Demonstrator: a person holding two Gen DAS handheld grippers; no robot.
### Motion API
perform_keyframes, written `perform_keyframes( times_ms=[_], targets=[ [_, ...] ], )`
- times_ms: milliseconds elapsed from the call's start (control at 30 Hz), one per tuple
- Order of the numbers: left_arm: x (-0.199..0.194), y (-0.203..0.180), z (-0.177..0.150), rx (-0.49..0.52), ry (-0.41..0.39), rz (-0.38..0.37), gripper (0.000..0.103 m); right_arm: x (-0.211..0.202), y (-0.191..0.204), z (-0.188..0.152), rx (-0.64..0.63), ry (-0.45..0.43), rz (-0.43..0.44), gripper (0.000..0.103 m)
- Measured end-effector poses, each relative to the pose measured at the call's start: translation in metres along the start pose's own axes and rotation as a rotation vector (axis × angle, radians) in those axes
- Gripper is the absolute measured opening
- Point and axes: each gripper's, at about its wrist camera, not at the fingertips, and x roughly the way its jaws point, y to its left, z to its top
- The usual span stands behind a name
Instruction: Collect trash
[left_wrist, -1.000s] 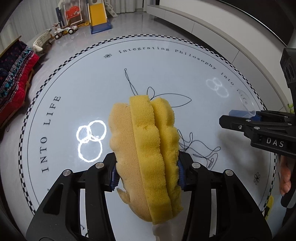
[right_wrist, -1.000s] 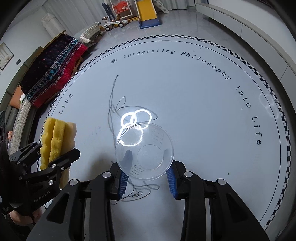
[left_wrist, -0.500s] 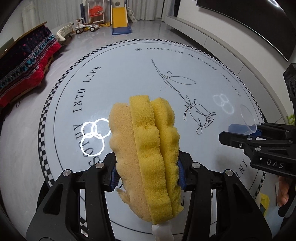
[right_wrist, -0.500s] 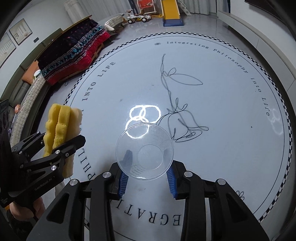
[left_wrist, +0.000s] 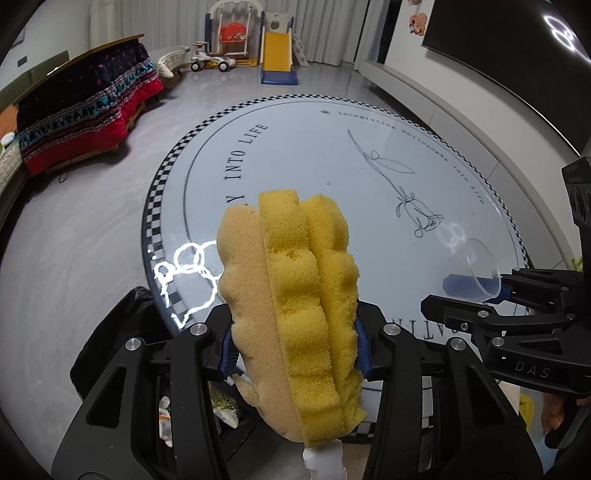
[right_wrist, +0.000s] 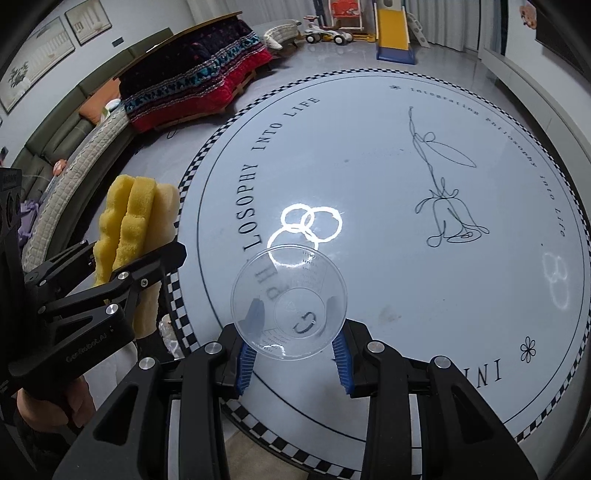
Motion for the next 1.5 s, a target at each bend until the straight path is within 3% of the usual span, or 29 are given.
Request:
perform_keyframes(
  times_ms=[333,667,767,800,833,933,1267,1500],
  targets=[
    [-0.037,0.093,-0.073,-0.175,-0.012,0.154,0.048,0.030,0.108,-0.029,-0.184,0.063,0.093,0.038],
    [-0.039,0.184,-0.147,-0.399,0.032,0.266,0.048,0.078,0.185,-0.050,-0.283,0.154,0.180,0.038],
    [-0.035,0.206,-0.165,-0.465,0.048,0.293,0.057,0.097,0.208,-0.052,-0.335,0.187,0.193,0.042],
    [-0.033,0.215,-0.168,-0.494,0.060,0.323,0.084,0.101,0.212,-0.053,-0.341,0.184,0.173,0.059],
    [-0.034,0.220,-0.171,-0.518,0.052,0.358,0.097,0.104,0.215,-0.053,-0.335,0.167,0.153,0.073],
    [-0.039,0.230,-0.176,-0.547,0.024,0.400,0.097,0.111,0.221,-0.054,-0.343,0.170,0.160,0.073],
    [-0.034,0.233,-0.187,-0.563,0.035,0.373,0.097,0.111,0.211,-0.059,-0.336,0.171,0.169,0.073],
    [-0.035,0.214,-0.171,-0.535,0.023,0.350,0.097,0.095,0.193,-0.057,-0.328,0.150,0.195,0.073]
  ],
)
